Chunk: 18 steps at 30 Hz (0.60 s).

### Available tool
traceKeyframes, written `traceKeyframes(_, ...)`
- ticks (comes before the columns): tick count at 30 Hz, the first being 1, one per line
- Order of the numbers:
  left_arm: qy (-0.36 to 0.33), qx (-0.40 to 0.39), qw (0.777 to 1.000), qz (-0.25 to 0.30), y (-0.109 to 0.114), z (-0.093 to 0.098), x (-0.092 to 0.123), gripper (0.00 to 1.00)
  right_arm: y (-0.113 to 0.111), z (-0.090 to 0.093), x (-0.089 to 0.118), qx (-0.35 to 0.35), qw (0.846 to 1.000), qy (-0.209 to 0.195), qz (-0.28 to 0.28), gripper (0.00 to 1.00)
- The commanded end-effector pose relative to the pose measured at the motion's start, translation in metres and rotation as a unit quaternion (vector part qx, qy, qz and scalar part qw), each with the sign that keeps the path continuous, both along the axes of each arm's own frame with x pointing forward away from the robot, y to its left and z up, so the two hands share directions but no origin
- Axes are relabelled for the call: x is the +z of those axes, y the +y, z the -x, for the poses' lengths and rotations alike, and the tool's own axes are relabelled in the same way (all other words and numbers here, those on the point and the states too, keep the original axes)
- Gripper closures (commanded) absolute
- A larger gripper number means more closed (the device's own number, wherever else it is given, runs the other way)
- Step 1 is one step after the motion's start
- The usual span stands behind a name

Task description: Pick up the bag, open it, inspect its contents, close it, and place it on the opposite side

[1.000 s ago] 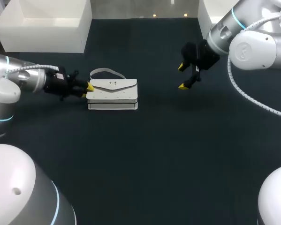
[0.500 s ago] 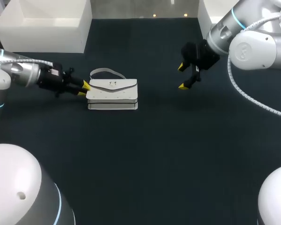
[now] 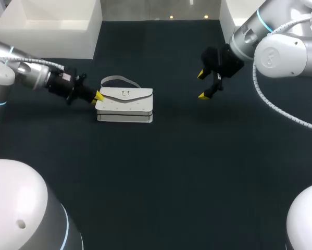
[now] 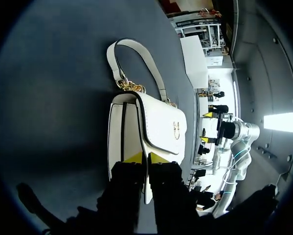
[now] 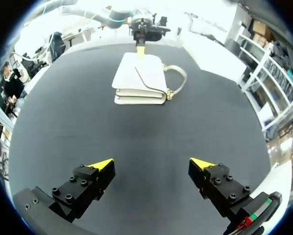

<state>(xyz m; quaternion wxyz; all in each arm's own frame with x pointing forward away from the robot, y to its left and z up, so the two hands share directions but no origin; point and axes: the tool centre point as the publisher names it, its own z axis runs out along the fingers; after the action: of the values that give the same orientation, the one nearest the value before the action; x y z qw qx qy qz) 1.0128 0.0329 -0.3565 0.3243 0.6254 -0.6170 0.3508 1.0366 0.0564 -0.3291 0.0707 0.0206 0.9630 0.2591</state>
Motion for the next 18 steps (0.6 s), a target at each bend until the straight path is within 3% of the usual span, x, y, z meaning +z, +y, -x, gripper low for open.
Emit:
traceKeyframes(1,0.001,-0.005,1.0,0.002,-0.001,-0.001,-0.002,1.0,0.0,0.0,-0.001,0.0,1.0,0.0,-0.001,0.0)
traceKeyframes(6,-0.009,0.007,1.0,0.007,-0.012,-0.001,-0.005,1.0,0.0,0.0,-0.001,0.0,1.0,0.0,-0.001,0.0)
traceKeyframes(18,-0.03,0.019,0.999,0.012,-0.065,-0.012,-0.007,1.0,0.0,0.0,-0.001,0.0,1.0,0.0,-0.001,0.0)
